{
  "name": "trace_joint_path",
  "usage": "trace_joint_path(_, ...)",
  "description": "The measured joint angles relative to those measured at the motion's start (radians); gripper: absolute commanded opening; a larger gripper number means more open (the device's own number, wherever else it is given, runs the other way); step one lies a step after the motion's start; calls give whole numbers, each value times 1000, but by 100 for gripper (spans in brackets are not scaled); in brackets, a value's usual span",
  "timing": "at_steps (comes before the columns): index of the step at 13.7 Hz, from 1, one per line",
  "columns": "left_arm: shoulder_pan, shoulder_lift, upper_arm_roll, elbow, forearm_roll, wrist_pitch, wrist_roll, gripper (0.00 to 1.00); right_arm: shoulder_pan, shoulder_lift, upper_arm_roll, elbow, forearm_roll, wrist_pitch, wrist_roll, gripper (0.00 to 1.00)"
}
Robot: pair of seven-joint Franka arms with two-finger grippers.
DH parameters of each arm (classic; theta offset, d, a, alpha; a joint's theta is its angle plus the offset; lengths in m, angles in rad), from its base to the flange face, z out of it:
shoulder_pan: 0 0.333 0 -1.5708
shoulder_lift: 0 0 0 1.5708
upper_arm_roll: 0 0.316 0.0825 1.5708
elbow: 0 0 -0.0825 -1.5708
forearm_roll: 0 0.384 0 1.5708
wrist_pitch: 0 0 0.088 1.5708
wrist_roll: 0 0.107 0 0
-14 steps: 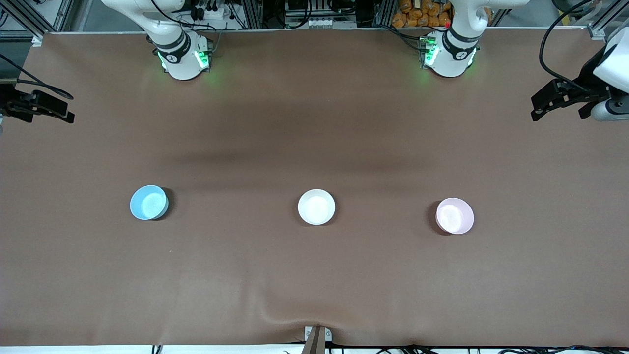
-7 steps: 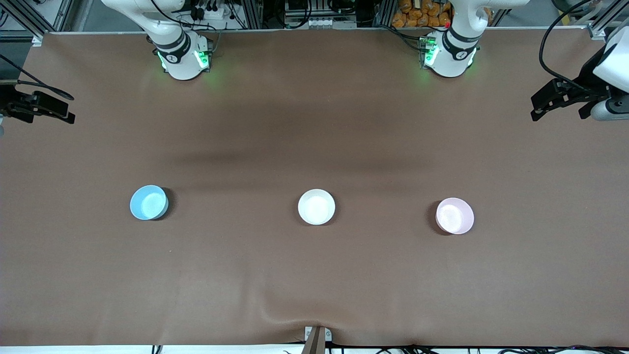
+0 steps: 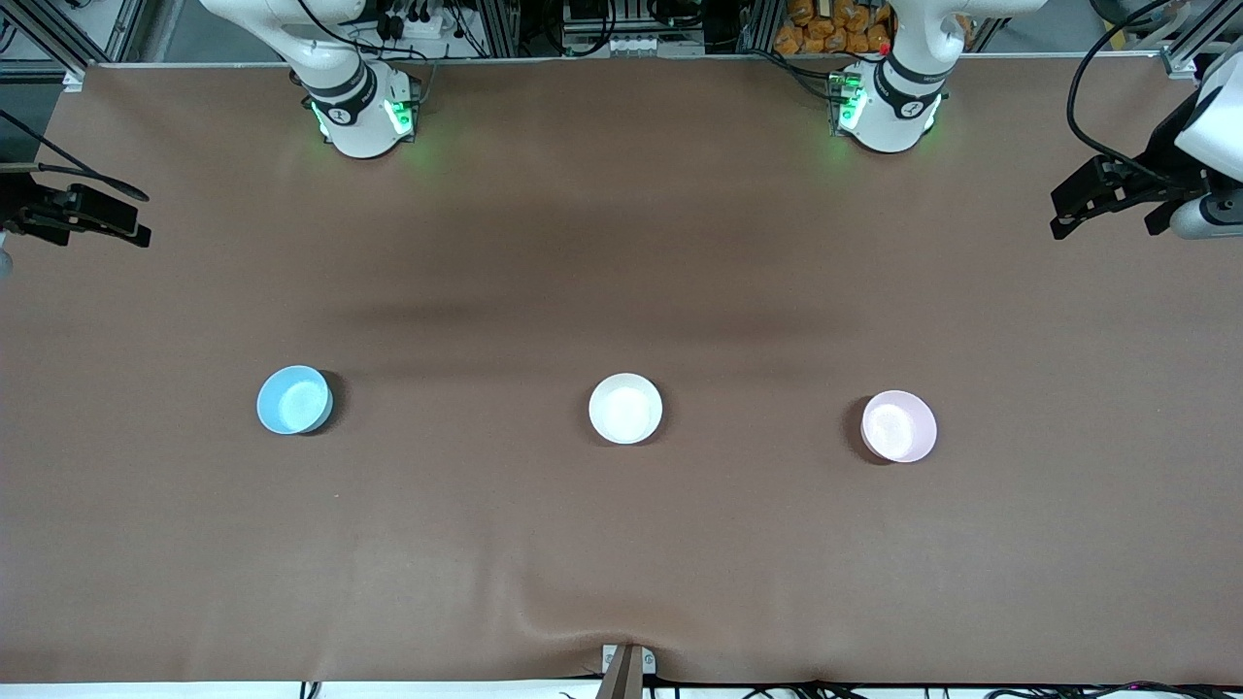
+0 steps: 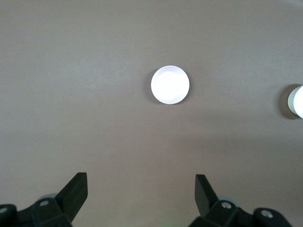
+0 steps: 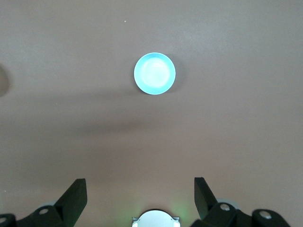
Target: Stack pink and blue bowls on white bowl
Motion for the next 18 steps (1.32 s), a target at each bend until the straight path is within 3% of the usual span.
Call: trace_joint_path(18,1,12,21,-13,-1,15,0,100,0,16,0,0,0,6,0,100)
